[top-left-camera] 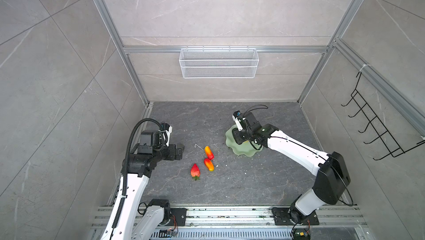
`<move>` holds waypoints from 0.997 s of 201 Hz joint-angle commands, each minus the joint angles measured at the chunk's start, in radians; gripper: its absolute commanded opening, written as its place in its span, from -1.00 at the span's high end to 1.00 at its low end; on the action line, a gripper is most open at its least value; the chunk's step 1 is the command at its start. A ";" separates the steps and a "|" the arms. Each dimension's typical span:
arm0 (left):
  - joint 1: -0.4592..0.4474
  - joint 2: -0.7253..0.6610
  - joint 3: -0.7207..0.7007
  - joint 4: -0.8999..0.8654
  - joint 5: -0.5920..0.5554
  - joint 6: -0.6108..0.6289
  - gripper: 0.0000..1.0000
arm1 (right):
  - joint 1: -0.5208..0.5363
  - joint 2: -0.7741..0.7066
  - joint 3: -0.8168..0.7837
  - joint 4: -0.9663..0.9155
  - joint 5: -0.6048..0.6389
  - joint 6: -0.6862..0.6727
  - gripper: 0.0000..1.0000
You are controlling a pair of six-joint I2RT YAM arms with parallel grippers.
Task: Arrange fruit in a fruit bowl
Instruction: Place the fruit in the fruit bowl.
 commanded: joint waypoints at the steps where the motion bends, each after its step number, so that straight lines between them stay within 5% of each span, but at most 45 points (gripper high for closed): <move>1: 0.001 0.001 0.036 0.009 0.026 -0.009 -1.00 | -0.010 0.062 -0.008 0.056 -0.022 -0.001 0.58; 76: 0.001 0.025 0.048 0.014 0.020 -0.008 -1.00 | -0.012 0.221 0.039 0.089 -0.002 0.014 0.56; 140: 0.001 0.034 0.055 0.014 0.013 0.003 -1.00 | -0.013 0.293 0.077 0.085 0.037 0.004 0.20; 200: 0.001 0.021 0.051 0.010 0.011 0.004 -1.00 | -0.012 0.209 0.089 0.042 0.034 -0.027 -0.40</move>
